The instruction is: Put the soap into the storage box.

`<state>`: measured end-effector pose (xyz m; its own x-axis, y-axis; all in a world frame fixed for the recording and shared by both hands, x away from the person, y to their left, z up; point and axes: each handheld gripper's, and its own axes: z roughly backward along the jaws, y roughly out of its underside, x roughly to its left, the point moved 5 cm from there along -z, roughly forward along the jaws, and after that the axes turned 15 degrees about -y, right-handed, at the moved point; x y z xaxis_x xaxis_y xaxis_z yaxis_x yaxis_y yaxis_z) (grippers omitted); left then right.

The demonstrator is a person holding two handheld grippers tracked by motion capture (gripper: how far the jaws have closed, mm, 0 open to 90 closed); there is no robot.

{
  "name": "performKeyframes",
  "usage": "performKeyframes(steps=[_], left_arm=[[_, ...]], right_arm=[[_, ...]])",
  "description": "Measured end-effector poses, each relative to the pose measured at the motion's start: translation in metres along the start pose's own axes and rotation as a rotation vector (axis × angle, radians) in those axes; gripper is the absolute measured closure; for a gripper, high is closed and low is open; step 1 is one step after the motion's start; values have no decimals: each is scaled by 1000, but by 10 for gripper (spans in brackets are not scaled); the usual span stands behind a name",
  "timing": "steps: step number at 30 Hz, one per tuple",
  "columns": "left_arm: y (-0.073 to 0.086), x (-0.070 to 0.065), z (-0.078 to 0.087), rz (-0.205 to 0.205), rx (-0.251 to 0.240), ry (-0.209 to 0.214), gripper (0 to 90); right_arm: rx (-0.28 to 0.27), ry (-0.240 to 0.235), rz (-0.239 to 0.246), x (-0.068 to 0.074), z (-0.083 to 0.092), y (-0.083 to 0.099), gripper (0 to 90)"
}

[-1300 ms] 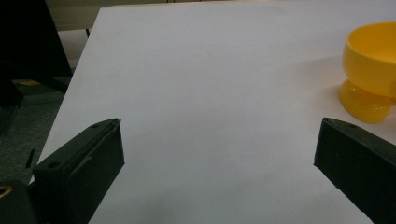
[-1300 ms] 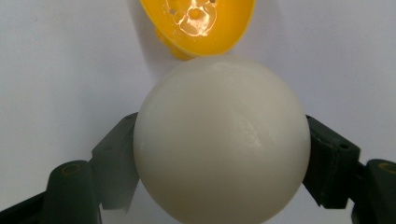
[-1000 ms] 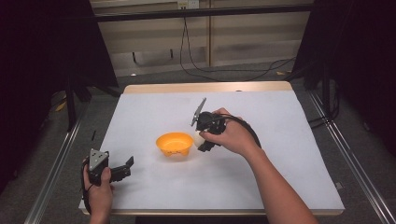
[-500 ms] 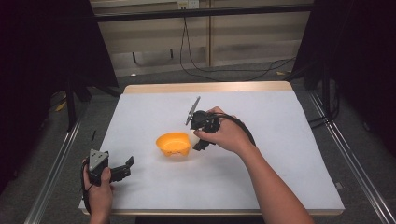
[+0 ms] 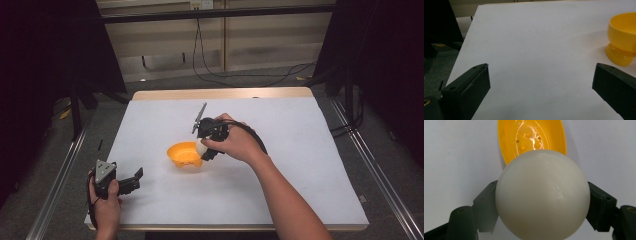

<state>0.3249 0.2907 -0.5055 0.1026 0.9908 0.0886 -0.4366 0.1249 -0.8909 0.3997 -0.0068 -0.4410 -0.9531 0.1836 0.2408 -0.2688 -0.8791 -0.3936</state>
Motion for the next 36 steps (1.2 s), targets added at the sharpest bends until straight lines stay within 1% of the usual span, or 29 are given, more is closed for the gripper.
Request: performKeyframes(steps=[1,2,3,5,6,7,8,10,12,14,15,16,19,20,21,23,26,27,28,29,30,31,32,33,34,36], left_arm=[[0,0,0,0,1,-1,12],[0,0,0,0,2,-2,13],[0,0,0,0,1,-2,12],[0,0,0,-1,0,-3,12],[0,0,0,-1,0,-4,12],[0,0,0,2,-1,-4,12],[0,0,0,-4,0,-6,12],[0,-1,0,-3,0,-1,12],[0,-1,0,-6,0,-4,12],[0,-1,0,-9,-1,-6,12],[0,-1,0,-10,-1,-6,12],[0,-1,0,-10,-1,-6,12],[0,-1,0,-10,-2,-6,12],[0,-1,0,-12,-2,-5,12],[0,-1,0,-12,-2,-5,12],[0,-1,0,-14,-2,-10,12],[0,-2,0,-14,-1,-10,13],[0,-1,0,-14,-1,-9,12],[0,-1,0,-14,-2,-9,12],[0,-1,0,-12,-3,-9,13],[0,-1,0,-15,-2,-8,12],[0,-1,0,-14,-2,-9,13],[0,-1,0,-15,-2,-8,12],[0,-2,0,-11,-3,-8,12],[0,-2,0,-10,-4,-7,12],[0,-2,0,-11,-3,-7,12]], right_arm=[[-2,-1,6,0,-1,-1,241],[-4,-1,-5,0,-1,-3,241],[1,-5,9,0,-2,-3,241],[3,-4,12,0,-3,-5,241],[9,-3,4,0,-3,-6,240],[13,-4,22,-1,-3,-7,241],[5,-8,13,-1,-3,-9,240],[3,-11,13,0,-3,-12,241],[9,-9,30,-1,-4,-15,240],[18,-8,35,-1,-5,-17,241],[15,-8,26,0,-5,-19,240],[16,-9,29,0,-5,-20,240],[9,-13,45,-2,-8,-23,240],[15,-15,31,-1,-8,-24,241],[15,-17,45,-2,-9,-25,240],[22,-15,35,-1,-12,-27,240],[28,-24,53,-2,-14,-31,240],[23,-23,46,-2,-16,-32,240],[30,-28,60,-3,-16,-33,240],[28,-25,48,-2,-17,-34,240],[37,-27,55,-3,-18,-35,240],[31,-27,52,-3,-20,-36,240],[36,-29,60,-3,-20,-37,240],[33,-31,55,-3,-21,-38,240],[37,-30,65,-3,-22,-39,240],[40,-32,62,-3,-23,-41,240]])
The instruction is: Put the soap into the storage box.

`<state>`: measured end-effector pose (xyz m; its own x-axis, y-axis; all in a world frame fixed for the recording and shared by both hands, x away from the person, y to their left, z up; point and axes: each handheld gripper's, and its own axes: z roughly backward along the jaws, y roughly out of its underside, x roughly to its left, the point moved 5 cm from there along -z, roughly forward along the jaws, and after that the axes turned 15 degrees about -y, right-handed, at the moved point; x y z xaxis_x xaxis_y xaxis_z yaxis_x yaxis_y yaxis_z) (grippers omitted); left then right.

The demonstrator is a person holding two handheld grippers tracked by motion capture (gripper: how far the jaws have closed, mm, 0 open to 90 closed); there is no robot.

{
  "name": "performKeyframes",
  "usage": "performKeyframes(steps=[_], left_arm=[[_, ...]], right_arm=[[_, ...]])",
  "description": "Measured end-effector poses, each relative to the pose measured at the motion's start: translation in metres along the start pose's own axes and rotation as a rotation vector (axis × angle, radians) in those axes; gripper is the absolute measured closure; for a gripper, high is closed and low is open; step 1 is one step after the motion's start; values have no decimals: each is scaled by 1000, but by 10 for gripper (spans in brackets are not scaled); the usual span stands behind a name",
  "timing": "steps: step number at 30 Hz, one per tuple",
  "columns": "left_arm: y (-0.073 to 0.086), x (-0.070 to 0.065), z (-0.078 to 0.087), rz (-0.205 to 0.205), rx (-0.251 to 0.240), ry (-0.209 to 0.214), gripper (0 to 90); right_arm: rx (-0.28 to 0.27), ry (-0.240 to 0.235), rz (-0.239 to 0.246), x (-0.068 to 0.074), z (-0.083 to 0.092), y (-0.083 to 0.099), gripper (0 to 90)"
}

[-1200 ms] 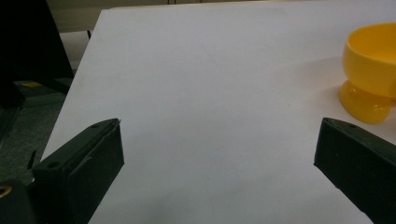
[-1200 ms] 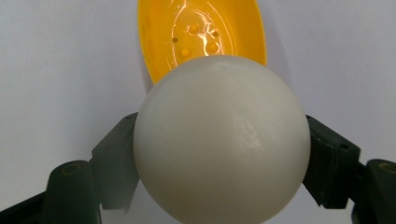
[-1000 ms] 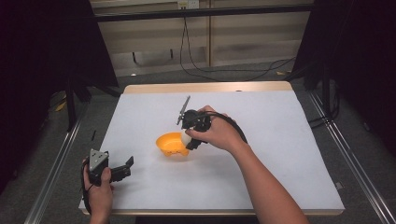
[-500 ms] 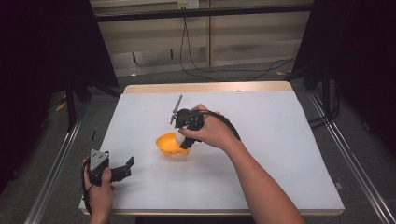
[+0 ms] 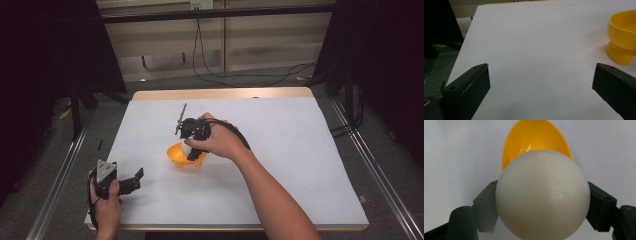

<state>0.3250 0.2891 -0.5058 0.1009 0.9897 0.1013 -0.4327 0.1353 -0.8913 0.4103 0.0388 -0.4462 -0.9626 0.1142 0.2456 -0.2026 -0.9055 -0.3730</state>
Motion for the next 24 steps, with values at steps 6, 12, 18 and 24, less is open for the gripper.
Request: performKeyframes(steps=[6,12,18,24], left_arm=[[0,0,0,-3,0,0,13],[0,0,0,-5,2,1,13],[0,0,0,-4,2,5,12],[0,0,0,0,2,7,12]], right_arm=[[8,-4,13,-1,-4,-5,240],[11,-7,22,-1,-6,-8,240],[12,-11,7,0,-8,-10,240],[26,-17,10,-1,-10,-11,239]])
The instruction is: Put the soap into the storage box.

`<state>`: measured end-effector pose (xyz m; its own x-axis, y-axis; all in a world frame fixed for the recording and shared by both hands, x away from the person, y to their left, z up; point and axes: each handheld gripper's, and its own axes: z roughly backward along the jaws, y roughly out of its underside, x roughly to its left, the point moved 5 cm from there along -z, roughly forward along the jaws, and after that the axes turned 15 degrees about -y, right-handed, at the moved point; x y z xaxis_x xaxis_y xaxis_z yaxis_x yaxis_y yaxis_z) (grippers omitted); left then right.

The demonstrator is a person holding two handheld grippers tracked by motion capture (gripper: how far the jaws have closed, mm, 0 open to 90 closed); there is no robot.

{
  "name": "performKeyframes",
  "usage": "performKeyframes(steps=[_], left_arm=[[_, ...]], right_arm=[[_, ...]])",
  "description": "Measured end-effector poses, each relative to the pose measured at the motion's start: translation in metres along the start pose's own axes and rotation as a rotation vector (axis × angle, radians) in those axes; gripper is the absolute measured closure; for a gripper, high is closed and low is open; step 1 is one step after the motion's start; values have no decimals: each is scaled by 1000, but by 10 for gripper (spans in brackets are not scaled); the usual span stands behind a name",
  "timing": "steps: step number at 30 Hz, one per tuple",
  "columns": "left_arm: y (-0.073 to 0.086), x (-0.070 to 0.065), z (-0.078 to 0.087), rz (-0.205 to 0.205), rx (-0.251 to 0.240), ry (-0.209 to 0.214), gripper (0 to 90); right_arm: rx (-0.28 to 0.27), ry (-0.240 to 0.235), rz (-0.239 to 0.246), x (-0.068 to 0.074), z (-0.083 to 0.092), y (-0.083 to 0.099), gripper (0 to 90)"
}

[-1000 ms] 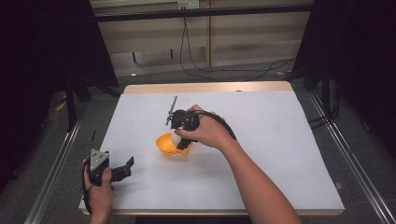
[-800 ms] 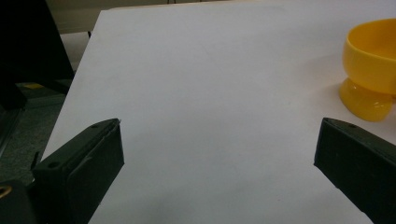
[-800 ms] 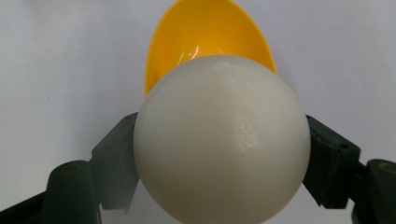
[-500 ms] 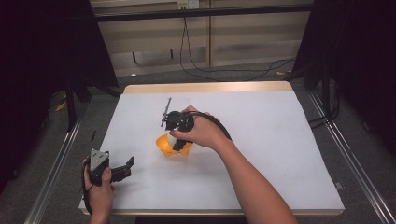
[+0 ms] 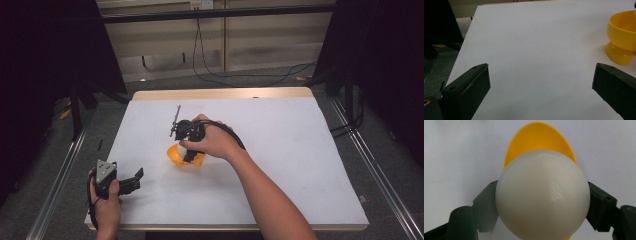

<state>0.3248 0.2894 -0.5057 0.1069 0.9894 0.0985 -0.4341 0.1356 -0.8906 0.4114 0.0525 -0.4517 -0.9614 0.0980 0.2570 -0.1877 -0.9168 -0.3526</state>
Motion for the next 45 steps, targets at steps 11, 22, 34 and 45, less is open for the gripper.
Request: performKeyframes(steps=[11,22,34,45], left_arm=[[0,0,0,8,-4,-1,14],[0,0,0,9,-2,0,14],[0,0,0,7,-1,-1,13],[0,0,0,5,-3,-5,13]], right_arm=[[-97,-40,-3,7,11,-6,121],[-96,-5,-11,7,15,2,119],[-109,9,-19,5,18,6,174],[-110,9,-37,4,18,11,182]])
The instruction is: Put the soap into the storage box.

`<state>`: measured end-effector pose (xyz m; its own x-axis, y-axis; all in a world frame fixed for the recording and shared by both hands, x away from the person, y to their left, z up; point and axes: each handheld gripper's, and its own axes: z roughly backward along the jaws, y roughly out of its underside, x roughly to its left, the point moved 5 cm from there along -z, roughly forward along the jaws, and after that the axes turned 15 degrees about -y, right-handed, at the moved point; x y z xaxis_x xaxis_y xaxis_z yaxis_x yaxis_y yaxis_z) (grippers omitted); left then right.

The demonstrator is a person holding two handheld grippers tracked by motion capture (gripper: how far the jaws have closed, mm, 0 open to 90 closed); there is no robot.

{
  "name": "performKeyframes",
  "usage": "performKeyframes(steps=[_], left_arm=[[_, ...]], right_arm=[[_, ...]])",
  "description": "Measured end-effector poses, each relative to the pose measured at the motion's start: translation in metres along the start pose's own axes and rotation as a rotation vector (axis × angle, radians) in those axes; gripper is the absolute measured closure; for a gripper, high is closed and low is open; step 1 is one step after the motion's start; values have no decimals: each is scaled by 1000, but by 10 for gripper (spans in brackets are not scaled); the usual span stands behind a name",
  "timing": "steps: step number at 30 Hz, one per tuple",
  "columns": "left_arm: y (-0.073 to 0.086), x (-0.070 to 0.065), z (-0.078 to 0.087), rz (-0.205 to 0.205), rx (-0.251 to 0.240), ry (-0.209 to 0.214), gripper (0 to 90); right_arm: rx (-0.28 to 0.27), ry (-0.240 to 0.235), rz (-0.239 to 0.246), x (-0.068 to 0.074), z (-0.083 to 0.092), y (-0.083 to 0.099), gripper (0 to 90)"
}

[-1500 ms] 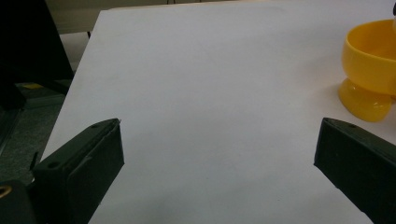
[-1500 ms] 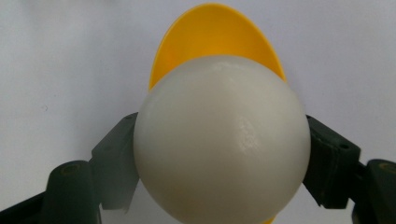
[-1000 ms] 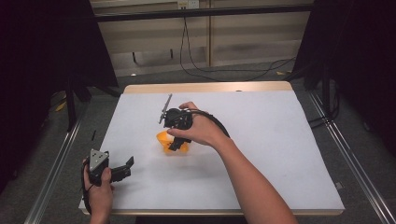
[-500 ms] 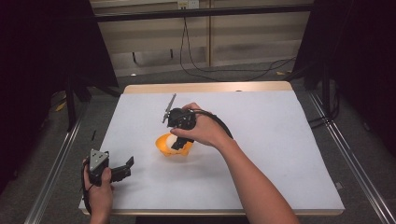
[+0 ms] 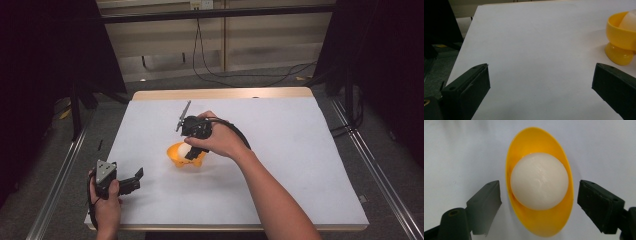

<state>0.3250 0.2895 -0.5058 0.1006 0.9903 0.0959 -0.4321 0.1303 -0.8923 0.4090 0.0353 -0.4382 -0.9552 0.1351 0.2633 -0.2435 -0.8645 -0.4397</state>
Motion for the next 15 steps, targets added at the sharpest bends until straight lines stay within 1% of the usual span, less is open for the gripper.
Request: performKeyframes(steps=[1,4,5,6,7,9,10,15], left_arm=[[0,0,0,0,-1,4,13],[0,0,0,0,-1,2,13],[0,0,0,-1,0,2,14],[0,0,0,-1,0,1,14],[0,0,0,0,0,1,13],[0,0,0,-1,0,1,13],[0,0,0,-1,2,2,14],[0,0,0,-3,1,0,13]], right_arm=[[-11,6,0,0,0,1,181],[-16,8,-19,-1,3,7,175],[-18,9,-14,-2,4,9,174],[-22,12,-23,-2,4,11,172],[-27,16,-22,-2,5,13,170],[-27,14,-37,-2,7,19,166],[-29,19,-40,-3,8,21,165],[-43,19,-57,-5,13,36,152]])
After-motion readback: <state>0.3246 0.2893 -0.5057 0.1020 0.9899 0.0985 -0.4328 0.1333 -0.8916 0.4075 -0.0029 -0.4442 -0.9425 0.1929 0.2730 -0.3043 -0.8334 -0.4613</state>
